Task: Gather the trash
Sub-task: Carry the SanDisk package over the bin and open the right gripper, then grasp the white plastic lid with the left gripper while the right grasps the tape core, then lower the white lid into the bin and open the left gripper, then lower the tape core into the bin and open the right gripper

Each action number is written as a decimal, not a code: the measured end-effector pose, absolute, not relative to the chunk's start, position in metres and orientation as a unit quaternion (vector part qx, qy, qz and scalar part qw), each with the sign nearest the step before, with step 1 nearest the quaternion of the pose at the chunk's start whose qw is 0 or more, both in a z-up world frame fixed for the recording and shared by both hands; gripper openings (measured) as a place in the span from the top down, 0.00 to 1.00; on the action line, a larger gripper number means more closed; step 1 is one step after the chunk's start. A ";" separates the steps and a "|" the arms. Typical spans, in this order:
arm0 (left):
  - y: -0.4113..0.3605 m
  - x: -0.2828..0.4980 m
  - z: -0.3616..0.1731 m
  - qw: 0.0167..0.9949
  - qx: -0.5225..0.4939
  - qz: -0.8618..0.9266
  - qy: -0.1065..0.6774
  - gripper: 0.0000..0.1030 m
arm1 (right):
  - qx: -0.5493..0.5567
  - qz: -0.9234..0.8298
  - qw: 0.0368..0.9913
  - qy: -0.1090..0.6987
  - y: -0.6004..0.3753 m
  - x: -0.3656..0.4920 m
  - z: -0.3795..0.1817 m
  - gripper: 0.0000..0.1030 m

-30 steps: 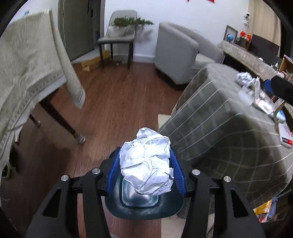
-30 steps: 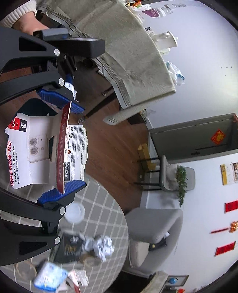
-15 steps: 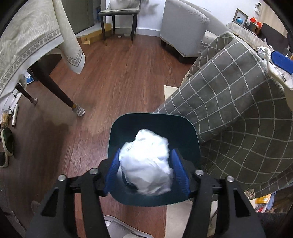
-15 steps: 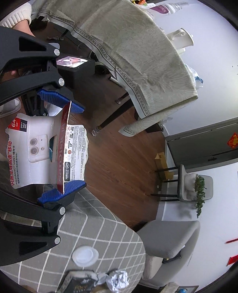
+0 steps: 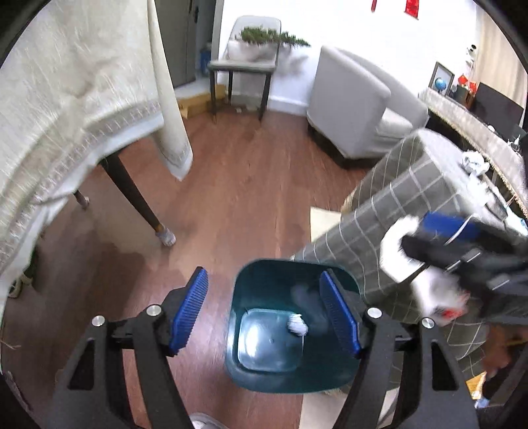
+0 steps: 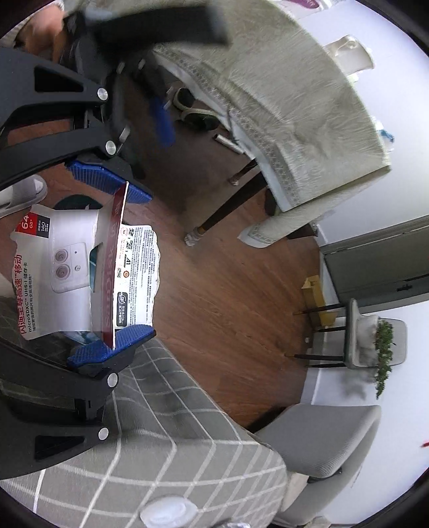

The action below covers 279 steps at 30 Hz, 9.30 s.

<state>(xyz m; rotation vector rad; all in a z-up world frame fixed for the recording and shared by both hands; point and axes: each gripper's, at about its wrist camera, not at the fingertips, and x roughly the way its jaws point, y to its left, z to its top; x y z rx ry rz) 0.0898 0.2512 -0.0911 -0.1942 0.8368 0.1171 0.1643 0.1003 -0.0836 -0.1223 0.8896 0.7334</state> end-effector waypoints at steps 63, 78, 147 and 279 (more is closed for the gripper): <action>0.189 0.074 0.027 0.965 -0.073 0.019 0.250 0.14 | -0.091 0.307 0.891 0.322 0.053 0.137 -0.034 0.18; 0.122 0.113 0.011 0.960 -0.070 -0.048 0.269 0.11 | -0.034 0.216 0.921 0.323 -0.058 0.158 -0.019 0.15; 0.001 0.207 -0.059 0.928 0.011 -0.107 0.356 0.36 | -0.005 0.166 0.898 0.407 -0.159 0.167 -0.049 0.39; 0.249 0.057 0.013 0.951 -0.081 0.010 0.298 0.27 | -0.184 0.285 0.742 0.578 0.170 0.160 -0.273 0.26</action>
